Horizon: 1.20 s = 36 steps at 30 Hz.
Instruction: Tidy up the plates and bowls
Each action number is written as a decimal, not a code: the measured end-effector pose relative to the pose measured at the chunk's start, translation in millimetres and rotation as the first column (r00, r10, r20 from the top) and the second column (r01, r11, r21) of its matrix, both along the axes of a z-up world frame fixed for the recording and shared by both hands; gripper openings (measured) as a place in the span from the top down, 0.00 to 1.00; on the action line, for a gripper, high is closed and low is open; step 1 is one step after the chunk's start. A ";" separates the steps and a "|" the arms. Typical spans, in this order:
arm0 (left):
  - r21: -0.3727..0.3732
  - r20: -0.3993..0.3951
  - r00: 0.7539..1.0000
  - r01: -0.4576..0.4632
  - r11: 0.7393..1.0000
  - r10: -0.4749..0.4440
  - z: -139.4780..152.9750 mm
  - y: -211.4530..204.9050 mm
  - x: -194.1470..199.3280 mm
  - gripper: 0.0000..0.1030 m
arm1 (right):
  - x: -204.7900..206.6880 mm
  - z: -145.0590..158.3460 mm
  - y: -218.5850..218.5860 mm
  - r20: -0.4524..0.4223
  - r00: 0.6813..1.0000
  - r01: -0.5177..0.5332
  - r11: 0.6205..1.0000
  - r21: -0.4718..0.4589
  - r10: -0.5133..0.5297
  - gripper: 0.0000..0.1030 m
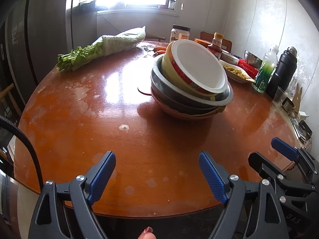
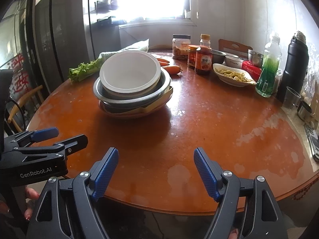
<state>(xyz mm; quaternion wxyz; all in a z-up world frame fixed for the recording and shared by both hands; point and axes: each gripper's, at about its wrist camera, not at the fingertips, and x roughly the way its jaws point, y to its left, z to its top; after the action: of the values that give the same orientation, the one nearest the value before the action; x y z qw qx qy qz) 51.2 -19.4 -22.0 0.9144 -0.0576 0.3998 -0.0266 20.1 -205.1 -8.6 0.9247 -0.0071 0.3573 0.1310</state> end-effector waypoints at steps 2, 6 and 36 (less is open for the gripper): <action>0.000 -0.004 1.000 -0.002 1.000 0.002 -1.0 0.4 0.6 0.17 | 0.0 -0.4 1.0 -0.001 1.000 -0.004 1.000 0.000 0.004 0.23; 0.001 -0.009 1.000 -0.003 1.000 0.003 -2.8 1.8 1.3 0.17 | 1.1 -2.7 3.2 -0.008 1.000 -0.009 1.000 0.002 0.009 0.23; 0.018 -0.015 1.000 -0.009 1.000 0.009 -2.2 3.4 0.7 0.17 | 3.7 -4.6 -1.0 -0.014 1.000 0.008 1.000 -0.001 -0.008 0.23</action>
<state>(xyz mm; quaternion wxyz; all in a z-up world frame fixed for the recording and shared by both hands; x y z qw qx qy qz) 51.9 -16.1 -24.2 0.9121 -0.0515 0.4064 -0.0183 23.9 -206.1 -13.2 0.9228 -0.0051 0.3636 0.1274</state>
